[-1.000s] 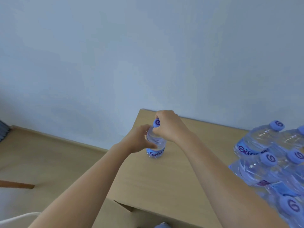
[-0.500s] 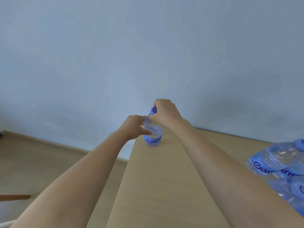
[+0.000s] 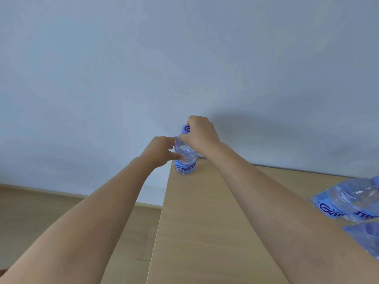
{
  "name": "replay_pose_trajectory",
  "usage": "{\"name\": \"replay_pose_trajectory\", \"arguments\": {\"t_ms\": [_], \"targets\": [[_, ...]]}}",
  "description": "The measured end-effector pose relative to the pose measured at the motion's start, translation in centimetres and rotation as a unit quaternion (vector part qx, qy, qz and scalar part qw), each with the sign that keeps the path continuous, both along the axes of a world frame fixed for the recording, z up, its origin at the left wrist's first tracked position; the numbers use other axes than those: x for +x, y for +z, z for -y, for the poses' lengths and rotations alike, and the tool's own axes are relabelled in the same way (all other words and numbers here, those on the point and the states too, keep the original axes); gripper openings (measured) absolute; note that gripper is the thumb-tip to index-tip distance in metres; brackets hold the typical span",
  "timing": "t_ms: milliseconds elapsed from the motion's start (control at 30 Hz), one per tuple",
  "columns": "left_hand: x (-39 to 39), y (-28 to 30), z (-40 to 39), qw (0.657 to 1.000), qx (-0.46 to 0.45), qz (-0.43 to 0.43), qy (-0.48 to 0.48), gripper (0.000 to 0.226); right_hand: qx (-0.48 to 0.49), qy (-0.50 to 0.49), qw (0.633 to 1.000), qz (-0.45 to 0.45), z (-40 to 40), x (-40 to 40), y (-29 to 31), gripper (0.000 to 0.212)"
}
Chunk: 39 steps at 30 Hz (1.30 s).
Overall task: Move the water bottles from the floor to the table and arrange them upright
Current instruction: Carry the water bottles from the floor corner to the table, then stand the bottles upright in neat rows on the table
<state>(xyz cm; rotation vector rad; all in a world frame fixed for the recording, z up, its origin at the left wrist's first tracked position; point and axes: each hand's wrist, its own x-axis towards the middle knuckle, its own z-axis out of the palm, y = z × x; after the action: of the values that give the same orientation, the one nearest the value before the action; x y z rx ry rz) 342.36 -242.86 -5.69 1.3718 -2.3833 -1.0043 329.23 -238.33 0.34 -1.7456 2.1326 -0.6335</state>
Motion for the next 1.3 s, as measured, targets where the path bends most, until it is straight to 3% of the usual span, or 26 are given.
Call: {"name": "replay_pose_trajectory", "arguments": {"t_ms": [600, 800, 967, 1100, 1233, 1300], "targets": [[-0.2, -0.2, 1.8, 1.000, -0.011, -0.004, -0.005, 0.045, -0.008, -0.013, 1.000, 0.011, 1.5, -0.1, -0.3, 0.041], [-0.1, -0.7, 1.3, 0.999, 0.007, 0.025, 0.043, 0.048, -0.002, -0.016, 1.000, 0.003, 1.3, 0.1, -0.3, 0.040], [-0.4, -1.4, -0.7, 0.993, 0.008, 0.083, 0.079, 0.056, -0.015, -0.034, 0.999, -0.001, 0.0, 0.1, -0.5, 0.022], [-1.1, -1.6, -3.1, 0.989, 0.016, 0.132, 0.059, 0.029, -0.013, -0.055, 0.998, -0.003, -2.4, -0.9, -0.3, 0.029], [-3.4, -1.4, -6.4, 0.989, 0.024, 0.145, -0.012, 0.026, 0.004, -0.091, 0.996, -0.001, -5.8, -2.9, 0.0, 0.030], [-5.1, -1.3, -8.4, 0.991, 0.042, 0.120, -0.046, 0.035, 0.009, -0.100, 0.995, 0.002, -7.9, -3.9, 0.1, 0.027]]}}
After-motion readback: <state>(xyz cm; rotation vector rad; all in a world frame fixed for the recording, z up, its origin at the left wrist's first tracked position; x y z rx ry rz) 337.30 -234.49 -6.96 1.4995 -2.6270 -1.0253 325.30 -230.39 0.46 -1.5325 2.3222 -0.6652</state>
